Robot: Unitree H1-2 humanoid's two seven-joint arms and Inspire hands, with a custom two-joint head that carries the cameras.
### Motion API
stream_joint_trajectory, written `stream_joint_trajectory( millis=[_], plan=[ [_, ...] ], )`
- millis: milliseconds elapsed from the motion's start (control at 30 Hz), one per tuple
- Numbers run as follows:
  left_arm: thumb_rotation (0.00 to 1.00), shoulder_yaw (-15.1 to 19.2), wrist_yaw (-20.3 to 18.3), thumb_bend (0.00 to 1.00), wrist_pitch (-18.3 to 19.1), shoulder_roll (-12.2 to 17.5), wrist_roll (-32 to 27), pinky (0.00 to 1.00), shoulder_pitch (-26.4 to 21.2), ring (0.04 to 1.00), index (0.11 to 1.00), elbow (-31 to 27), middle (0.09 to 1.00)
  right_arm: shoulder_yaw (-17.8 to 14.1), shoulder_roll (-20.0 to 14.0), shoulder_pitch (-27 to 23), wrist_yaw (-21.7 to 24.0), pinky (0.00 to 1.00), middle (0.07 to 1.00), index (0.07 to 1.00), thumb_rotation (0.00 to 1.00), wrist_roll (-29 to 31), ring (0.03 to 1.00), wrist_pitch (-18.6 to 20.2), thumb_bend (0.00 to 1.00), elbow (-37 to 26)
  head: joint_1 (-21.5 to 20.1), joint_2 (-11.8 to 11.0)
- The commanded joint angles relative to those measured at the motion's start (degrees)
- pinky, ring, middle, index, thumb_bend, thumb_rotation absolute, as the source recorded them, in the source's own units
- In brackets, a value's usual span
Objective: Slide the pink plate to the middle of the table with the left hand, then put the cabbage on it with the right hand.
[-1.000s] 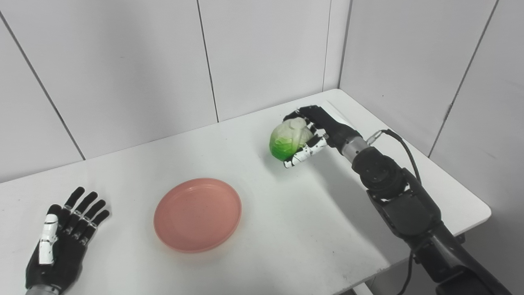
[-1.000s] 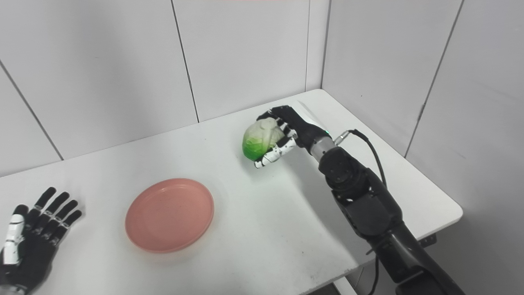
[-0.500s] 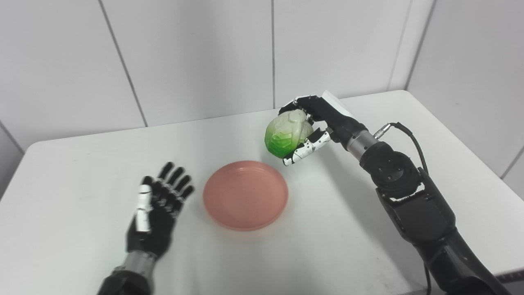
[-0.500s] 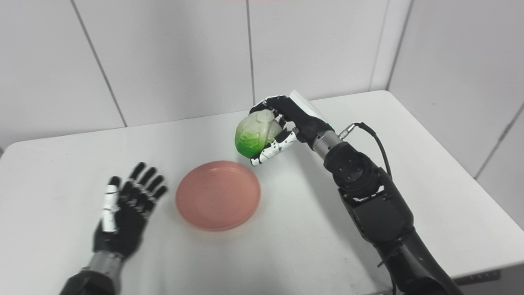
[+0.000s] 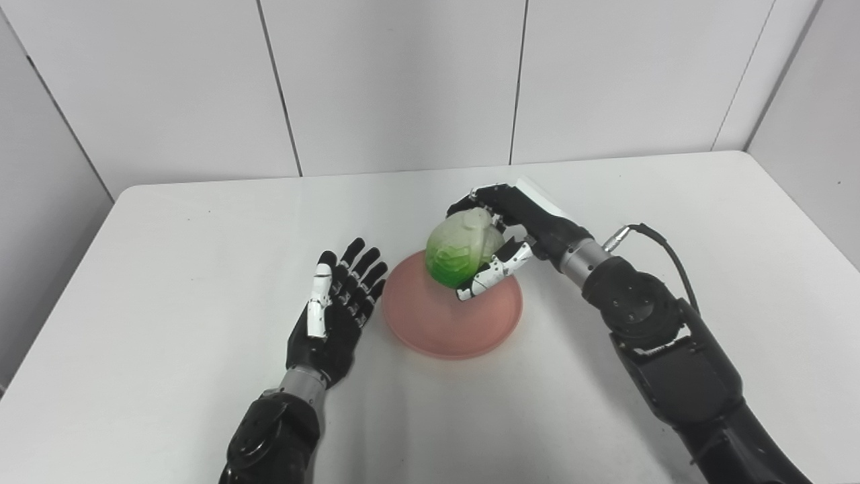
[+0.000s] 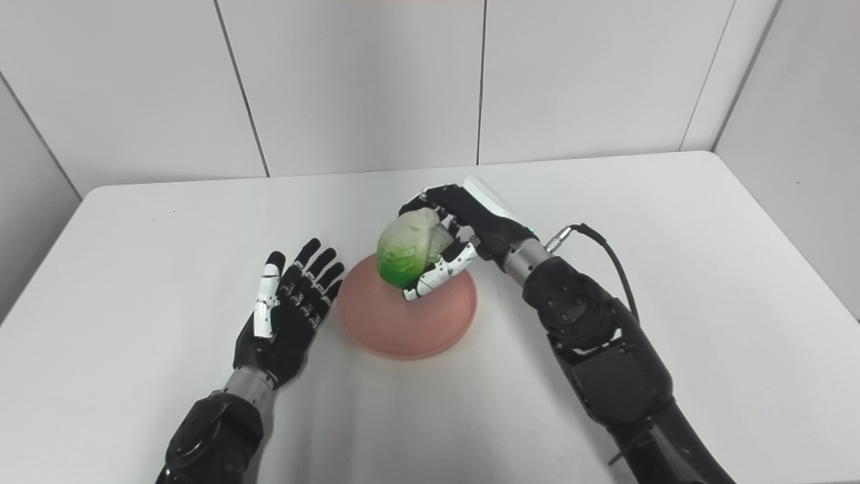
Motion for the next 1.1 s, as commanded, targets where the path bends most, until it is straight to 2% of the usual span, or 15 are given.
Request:
stream_joint_trajectory(
  millis=[0, 400, 533, 833, 1067],
  plan=[
    [0.98, -0.42, 1.86, 0.49, 4.49, 0.00, 1.18, 0.96, 0.98, 0.945, 0.941, 1.63, 0.947, -0.23, 0.27, -1.79, -0.52, 0.34, 0.446, 0.526, 0.00, 0.28, 0.406, -4.30, 0.52, -0.10, -0.05, 0.26],
    [0.99, -0.46, 2.00, 0.49, 4.88, 0.09, 1.40, 0.95, 0.96, 0.936, 0.935, 1.03, 0.938, 0.68, 1.10, -0.68, -0.55, 0.35, 0.451, 0.514, 0.00, -0.48, 0.409, -8.89, 0.53, 4.47, -0.59, 1.26],
    [0.99, -0.44, 2.01, 0.49, 5.13, 0.15, 1.13, 0.95, 0.93, 0.936, 0.933, 0.79, 0.939, 1.30, 1.56, -0.19, -0.84, 0.36, 0.451, 0.519, 0.00, -1.33, 0.410, -9.27, 0.53, 5.74, -0.77, 1.53],
    [0.98, -0.38, 2.40, 0.50, 5.77, 0.15, 1.19, 0.95, 0.90, 0.933, 0.933, 0.28, 0.936, 2.82, 1.85, 0.49, -3.17, 0.33, 0.420, 0.523, 0.00, -4.88, 0.378, -14.67, 0.52, 8.74, -1.04, 1.77],
    [0.97, -0.41, 2.52, 0.51, 5.65, 0.05, 1.29, 0.94, 0.69, 0.932, 0.930, 0.67, 0.935, 3.50, 2.02, 1.27, -4.67, 0.36, 0.429, 0.525, 0.00, -6.51, 0.396, -18.56, 0.52, 10.99, -0.97, 1.53]
  ],
)
